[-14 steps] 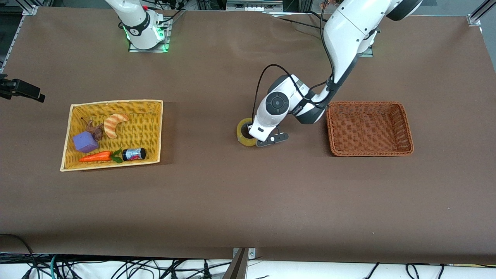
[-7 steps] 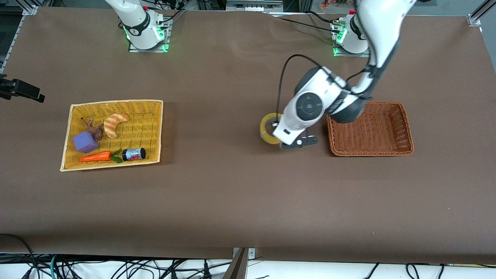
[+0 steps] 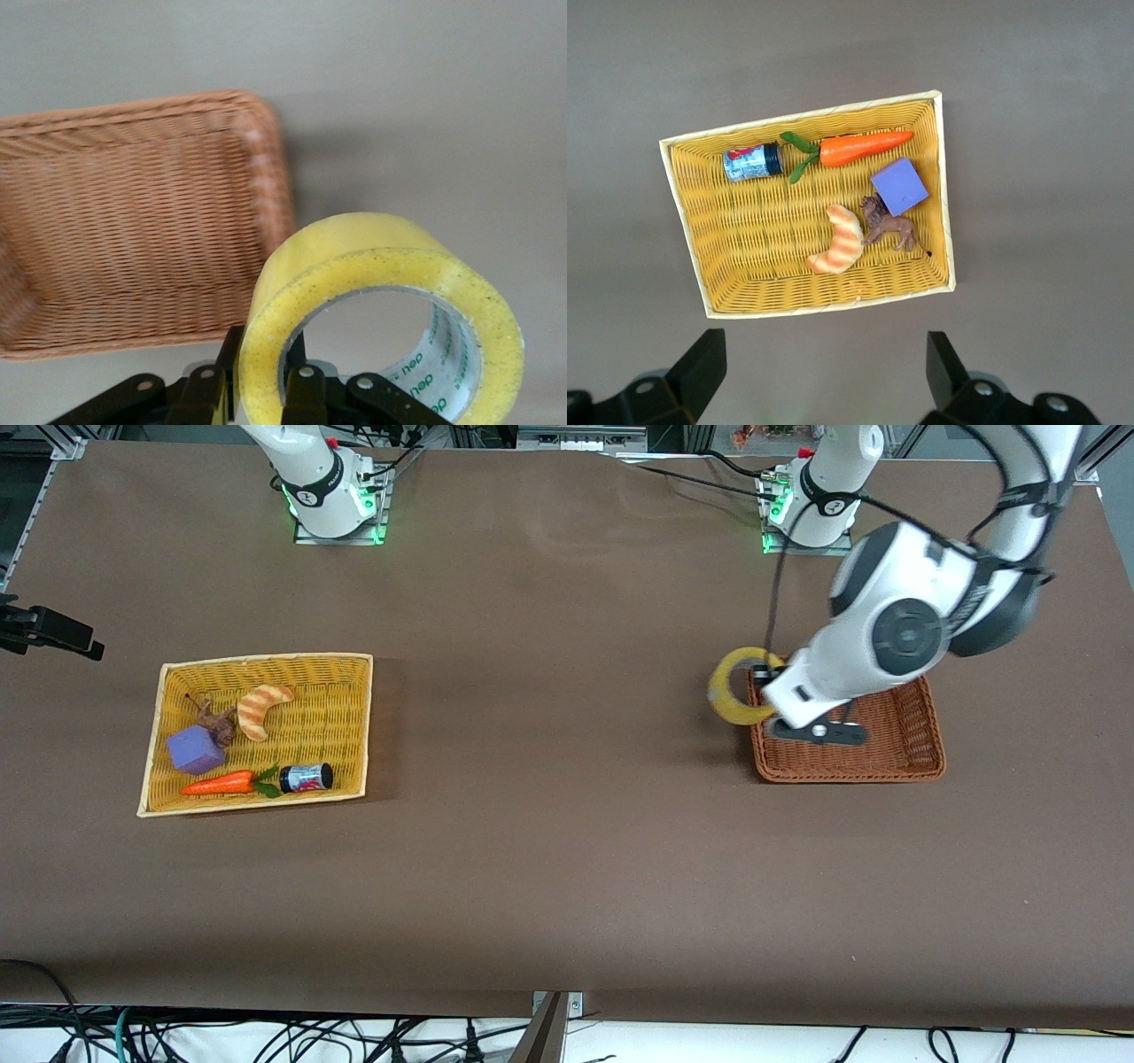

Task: Transfer tape with both arms
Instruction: 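Lift the tape with the left gripper and lower it into the wicker basket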

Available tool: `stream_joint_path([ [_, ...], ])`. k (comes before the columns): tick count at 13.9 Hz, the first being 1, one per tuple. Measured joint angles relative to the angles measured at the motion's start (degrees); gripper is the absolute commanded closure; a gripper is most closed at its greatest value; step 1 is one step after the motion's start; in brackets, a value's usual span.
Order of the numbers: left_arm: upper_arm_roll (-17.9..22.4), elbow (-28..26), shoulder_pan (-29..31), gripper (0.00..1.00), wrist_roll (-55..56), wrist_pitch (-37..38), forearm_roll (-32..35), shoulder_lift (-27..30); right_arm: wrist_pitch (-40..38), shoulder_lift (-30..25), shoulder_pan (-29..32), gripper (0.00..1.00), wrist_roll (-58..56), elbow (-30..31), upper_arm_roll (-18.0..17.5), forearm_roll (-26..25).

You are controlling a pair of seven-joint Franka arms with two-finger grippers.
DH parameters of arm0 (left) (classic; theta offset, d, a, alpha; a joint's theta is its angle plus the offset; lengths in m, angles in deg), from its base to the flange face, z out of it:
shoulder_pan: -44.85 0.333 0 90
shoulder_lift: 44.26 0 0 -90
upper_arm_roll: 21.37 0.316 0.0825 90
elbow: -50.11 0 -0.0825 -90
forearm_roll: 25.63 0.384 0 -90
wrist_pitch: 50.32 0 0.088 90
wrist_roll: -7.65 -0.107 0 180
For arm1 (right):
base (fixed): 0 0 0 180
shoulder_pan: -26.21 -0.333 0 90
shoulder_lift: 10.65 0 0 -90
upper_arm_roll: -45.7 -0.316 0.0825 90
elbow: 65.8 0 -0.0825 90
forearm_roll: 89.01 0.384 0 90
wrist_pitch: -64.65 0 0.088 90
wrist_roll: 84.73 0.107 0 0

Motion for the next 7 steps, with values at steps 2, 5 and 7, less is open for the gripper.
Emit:
stream_joint_path([
  [2, 0.05, -1.77, 5.28, 1.00, -6.81, 0.18, 0.01, 0.75, 0.00, 0.03, -0.01, 0.00, 0.00, -0.02, -0.01, 0.03],
  [5, 0.10, -5.20, 10.53, 1.00, -12.30, -1.00, 1.31, 0.45, 0.01, 0.03, -0.14, 0.00, 0.00, -0.02, -0.15, 0.09],
  [7, 0.12, -7.55, 12.40, 1.00, -13.70, -3.82, 2.06, -0.47, 0.01, 0.03, -0.26, 0.00, 0.00, -0.02, -0.17, 0.10],
])
